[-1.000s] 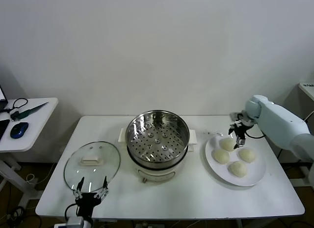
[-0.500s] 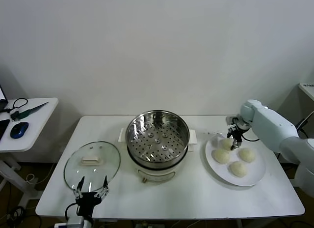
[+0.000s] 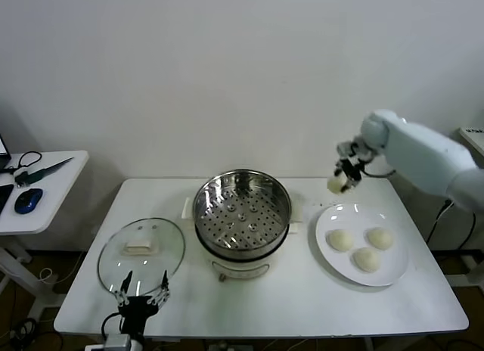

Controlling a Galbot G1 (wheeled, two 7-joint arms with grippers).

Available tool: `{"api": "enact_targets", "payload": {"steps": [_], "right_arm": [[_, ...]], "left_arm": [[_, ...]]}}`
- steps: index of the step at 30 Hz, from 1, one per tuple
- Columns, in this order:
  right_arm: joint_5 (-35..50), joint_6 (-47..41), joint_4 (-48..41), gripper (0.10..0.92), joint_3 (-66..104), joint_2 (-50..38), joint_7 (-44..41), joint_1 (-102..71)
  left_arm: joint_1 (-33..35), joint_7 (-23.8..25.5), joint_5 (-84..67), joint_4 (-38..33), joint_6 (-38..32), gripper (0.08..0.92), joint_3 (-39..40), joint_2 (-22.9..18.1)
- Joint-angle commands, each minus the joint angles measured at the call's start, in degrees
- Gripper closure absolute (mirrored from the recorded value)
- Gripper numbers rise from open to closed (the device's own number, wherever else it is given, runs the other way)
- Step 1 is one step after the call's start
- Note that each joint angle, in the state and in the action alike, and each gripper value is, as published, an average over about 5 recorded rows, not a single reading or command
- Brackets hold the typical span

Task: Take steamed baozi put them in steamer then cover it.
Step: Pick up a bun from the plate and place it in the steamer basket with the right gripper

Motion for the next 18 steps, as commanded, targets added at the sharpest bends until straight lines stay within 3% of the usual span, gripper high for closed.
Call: {"api": "enact_targets", "payload": {"steps": [1,6,11,18], "right_arm": [[9.18,12.29,28.45,0.474,-15.18,8.6,1.58,27.5],[-1.83,19.95,33.33,0.474,-14.09,14.12,8.06,21.89],[-17.79,26.14,24.58,0.474,-10.09,15.44,13.58,9.73],[-27.0,28.54,12.77,0.474,-6.53,14.98,17.86,-3.12]], "left_arm": [[0.43,-0.08,0.57,-0.32,0.13,0.177,-0.09,0.17],[0.61,-0.2,0.69,-0.62,0.32,0.177,-0.5,0.31],[0.76,-0.38,0.63,-0.76,0.25,0.177,-0.74,0.29],[0.89,-0.52,0.6,-0.83,0.15,0.177,-0.82,0.18]]}}
